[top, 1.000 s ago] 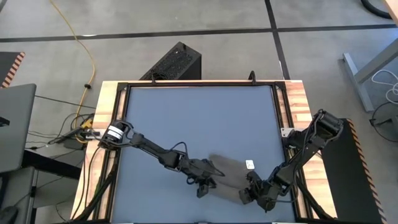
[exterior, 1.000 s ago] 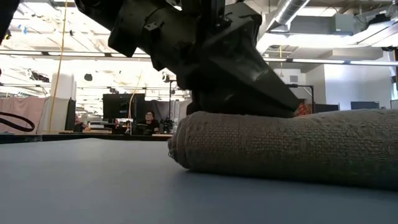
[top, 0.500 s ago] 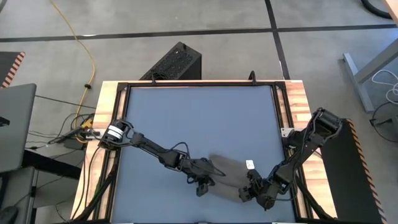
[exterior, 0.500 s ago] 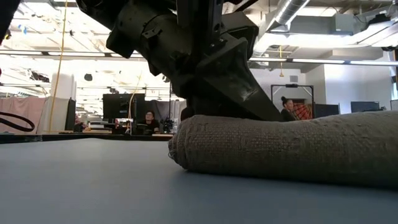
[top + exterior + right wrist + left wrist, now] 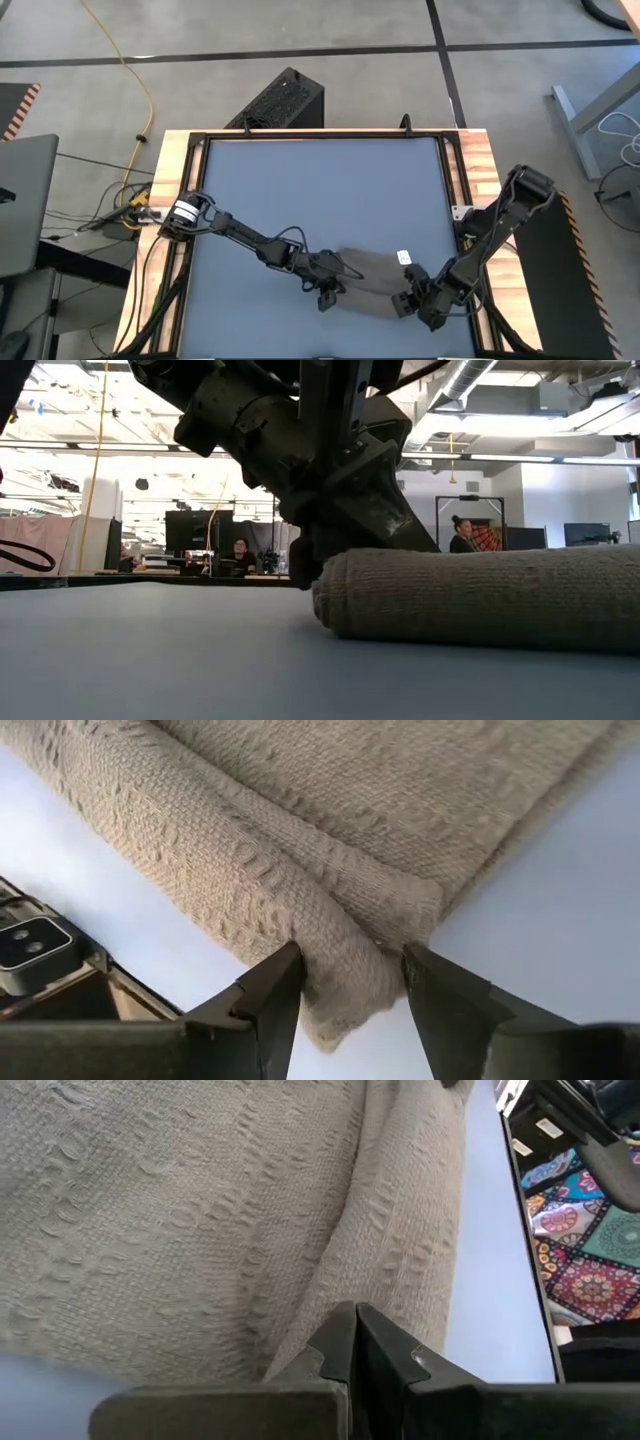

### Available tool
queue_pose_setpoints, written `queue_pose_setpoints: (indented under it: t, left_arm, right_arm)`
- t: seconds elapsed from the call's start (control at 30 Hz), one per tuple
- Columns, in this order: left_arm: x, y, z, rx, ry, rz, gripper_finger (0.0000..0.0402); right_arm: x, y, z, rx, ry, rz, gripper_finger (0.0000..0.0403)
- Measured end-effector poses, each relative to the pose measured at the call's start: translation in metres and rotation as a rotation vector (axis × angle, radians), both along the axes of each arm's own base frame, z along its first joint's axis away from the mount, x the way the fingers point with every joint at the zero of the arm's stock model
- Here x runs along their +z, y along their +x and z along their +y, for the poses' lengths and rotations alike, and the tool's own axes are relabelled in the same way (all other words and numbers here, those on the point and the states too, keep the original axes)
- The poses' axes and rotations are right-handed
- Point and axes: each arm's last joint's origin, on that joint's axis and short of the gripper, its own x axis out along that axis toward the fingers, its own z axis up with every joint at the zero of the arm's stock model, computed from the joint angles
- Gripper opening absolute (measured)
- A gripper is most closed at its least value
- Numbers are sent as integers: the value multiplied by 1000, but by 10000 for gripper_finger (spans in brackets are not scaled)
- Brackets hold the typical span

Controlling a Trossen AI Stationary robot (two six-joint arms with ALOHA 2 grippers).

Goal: Roll towel
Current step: Roll the grey towel

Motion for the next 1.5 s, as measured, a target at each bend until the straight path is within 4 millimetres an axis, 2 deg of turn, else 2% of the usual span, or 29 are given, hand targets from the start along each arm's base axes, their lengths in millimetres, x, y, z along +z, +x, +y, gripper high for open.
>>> queue_pose_setpoints:
  t: [0.53, 0.87, 1.07, 1.3, 1.5]
  left_arm:
    - [-2, -1, 1, 4, 9, 20, 0]
    - [-2, -2, 1, 16, -3, 32, 0]
    - [-2, -2, 1, 29, -8, 34, 0]
    - [-2, -1, 4, 39, -14, 36, 0]
    - [-2, 1, 10, 57, -36, 43, 0]
  right_arm:
    - [14, -10, -13, 83, -73, 14, 202]
    - [39, -16, -20, 196, -52, -93, 202]
    - [54, -20, -26, 236, -82, -202, 202]
    - [82, -12, -29, 211, -245, -439, 202]
    - [96, 11, -10, 445, -384, -667, 202]
